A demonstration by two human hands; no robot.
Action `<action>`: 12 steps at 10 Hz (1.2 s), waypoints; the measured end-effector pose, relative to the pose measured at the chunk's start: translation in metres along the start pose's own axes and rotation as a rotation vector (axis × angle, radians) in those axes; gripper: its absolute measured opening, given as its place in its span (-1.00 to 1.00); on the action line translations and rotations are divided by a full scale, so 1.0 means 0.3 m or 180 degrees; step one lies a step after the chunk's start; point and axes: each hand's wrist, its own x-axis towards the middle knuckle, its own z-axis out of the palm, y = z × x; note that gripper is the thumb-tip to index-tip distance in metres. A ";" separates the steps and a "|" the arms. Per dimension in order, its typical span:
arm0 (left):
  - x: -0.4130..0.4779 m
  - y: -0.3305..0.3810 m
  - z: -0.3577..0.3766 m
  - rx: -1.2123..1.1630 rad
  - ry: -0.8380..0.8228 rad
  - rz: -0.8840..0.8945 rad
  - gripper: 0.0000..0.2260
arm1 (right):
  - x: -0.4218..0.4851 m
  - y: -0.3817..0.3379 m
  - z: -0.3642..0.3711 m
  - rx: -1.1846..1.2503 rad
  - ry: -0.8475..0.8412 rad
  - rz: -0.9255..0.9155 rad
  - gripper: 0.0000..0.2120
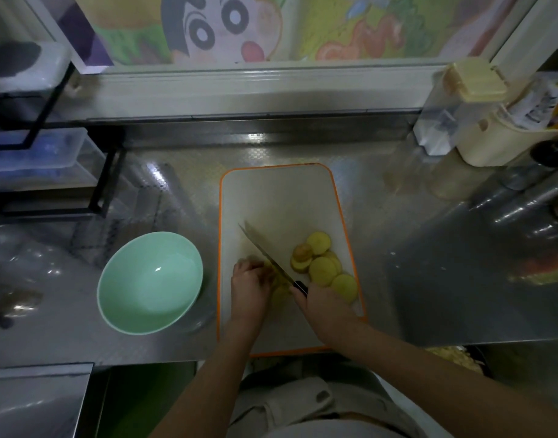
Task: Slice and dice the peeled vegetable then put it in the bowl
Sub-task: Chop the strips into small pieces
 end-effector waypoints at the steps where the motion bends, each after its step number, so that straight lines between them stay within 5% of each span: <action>1: -0.001 0.001 0.001 -0.0022 0.0024 0.0034 -0.86 | 0.019 0.004 0.010 0.0758 -0.0122 0.0499 -0.51; 3: -0.003 0.009 -0.004 0.0004 0.0046 0.0078 -0.86 | 0.040 0.015 0.049 0.0629 0.0033 0.0380 -0.66; 6: -0.009 0.003 0.001 0.0033 -0.0013 0.0091 -0.90 | 0.047 0.036 0.042 0.1345 -0.0291 0.0509 -0.49; 8: -0.009 0.006 -0.013 0.0160 -0.0135 0.0119 -0.90 | 0.038 0.051 0.013 0.1657 -0.0156 0.0221 -0.55; 10: 0.002 0.014 -0.058 0.0138 -0.0315 0.0163 -0.79 | 0.043 0.046 0.002 0.1533 0.0373 0.0076 -0.58; 12: 0.009 0.014 -0.079 -0.0020 -0.0380 -0.0218 -0.69 | 0.006 0.043 -0.048 0.1417 0.0123 0.0169 -0.62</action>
